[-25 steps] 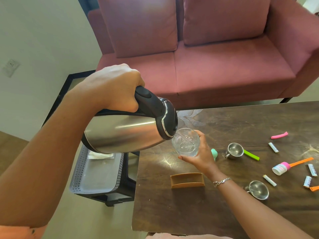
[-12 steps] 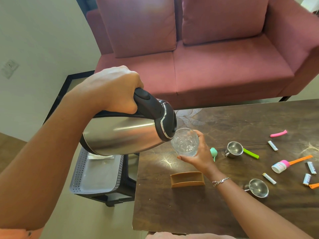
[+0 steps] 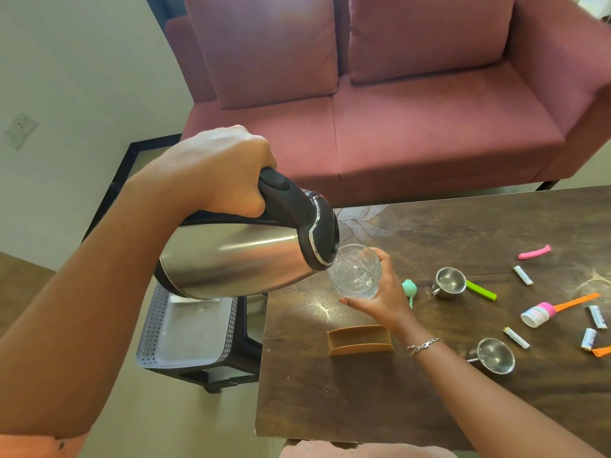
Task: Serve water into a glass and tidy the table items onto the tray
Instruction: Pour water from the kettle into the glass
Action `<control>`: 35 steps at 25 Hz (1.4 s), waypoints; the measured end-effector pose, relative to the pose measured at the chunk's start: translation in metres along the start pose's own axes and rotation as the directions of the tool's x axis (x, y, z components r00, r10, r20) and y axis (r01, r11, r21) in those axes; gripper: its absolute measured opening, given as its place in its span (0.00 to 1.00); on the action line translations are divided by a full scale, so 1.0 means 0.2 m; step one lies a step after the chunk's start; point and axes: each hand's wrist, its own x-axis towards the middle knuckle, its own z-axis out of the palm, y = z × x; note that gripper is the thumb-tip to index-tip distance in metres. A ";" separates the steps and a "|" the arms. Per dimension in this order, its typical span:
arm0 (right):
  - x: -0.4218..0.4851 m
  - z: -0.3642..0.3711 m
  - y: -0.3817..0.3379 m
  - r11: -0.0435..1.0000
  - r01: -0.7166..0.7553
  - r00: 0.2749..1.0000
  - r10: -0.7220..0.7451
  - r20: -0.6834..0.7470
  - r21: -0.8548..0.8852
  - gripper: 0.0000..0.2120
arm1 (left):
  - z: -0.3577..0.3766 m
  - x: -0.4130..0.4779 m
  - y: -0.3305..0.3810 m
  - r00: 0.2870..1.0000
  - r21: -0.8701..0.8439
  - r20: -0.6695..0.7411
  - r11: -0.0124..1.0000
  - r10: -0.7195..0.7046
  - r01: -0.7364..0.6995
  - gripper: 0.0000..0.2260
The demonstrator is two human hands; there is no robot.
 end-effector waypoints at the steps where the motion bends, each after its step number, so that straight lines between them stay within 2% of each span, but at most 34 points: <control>1: 0.00 0.00 0.00 1.000 -0.001 1.000 0.001 0.001 0.009 0.43 | 0.00 0.00 0.01 1.000 -0.001 0.002 1.000 -0.007 0.007 0.02; 23: -0.03 -0.01 0.00 1.000 0.002 1.000 -0.002 0.002 -0.002 0.44 | -0.01 -0.03 0.03 0.999 0.006 0.017 0.999 -0.034 0.034 0.02; 35: 0.00 0.00 -0.05 1.000 0.023 1.000 -0.024 0.017 0.013 0.44 | 0.06 -0.05 -0.05 0.998 -0.063 -0.019 0.997 -0.053 0.051 0.05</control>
